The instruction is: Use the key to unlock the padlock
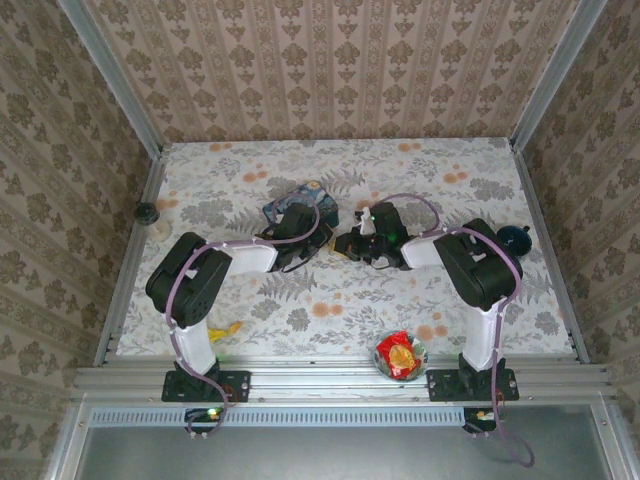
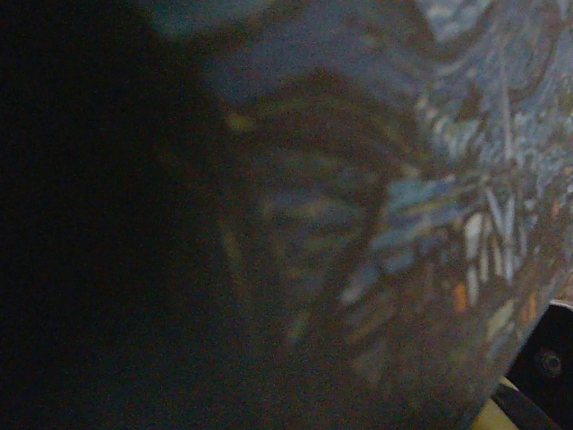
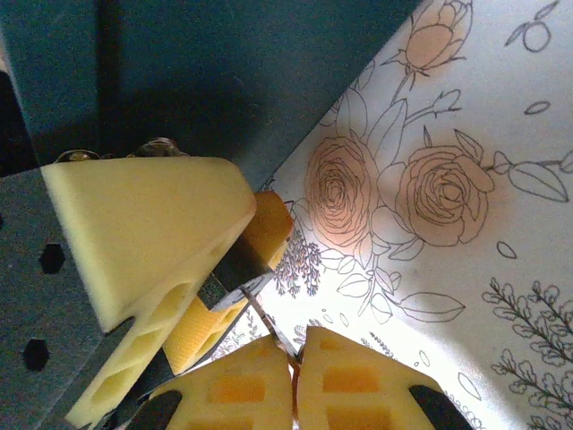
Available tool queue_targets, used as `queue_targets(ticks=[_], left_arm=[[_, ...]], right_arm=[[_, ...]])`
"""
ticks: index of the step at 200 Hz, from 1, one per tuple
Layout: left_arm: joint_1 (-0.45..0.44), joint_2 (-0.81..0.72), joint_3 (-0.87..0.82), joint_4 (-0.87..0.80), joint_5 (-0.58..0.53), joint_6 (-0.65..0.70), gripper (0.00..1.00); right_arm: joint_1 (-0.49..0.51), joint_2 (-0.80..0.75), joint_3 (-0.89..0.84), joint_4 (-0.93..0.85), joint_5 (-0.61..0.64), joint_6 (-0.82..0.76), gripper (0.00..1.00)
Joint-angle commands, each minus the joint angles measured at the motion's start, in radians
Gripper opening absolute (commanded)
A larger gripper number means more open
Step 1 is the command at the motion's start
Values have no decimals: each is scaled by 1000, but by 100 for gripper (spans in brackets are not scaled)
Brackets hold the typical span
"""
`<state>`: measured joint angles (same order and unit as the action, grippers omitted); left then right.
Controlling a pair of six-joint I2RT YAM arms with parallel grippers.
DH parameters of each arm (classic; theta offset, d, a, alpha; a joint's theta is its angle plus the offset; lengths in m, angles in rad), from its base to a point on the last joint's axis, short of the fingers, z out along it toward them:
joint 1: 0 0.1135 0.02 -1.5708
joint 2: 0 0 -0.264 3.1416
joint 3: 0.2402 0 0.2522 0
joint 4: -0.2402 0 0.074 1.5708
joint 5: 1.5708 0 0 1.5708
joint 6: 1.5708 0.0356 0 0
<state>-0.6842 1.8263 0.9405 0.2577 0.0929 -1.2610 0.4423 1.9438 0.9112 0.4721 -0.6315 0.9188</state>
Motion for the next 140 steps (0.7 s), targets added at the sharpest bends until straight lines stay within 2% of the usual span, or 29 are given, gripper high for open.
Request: queue_targets(ticks=[1, 27, 45, 75, 140], left_arm=[[-92, 17, 17, -57, 255, 5, 7], [-94, 23, 20, -56, 259, 1, 7], [-95, 28, 23, -54, 263, 0, 7], [-96, 27, 24, -51, 269, 2, 7], [-100, 27, 32, -43, 286, 6, 6]], right_arm=[[7, -62, 137, 129, 111, -55, 7], [22, -71, 158, 81, 128, -84, 5], [21, -63, 156, 136, 108, -52, 1], [10, -38, 155, 255, 55, -4, 1], [4, -15, 216, 336, -83, -40, 3]])
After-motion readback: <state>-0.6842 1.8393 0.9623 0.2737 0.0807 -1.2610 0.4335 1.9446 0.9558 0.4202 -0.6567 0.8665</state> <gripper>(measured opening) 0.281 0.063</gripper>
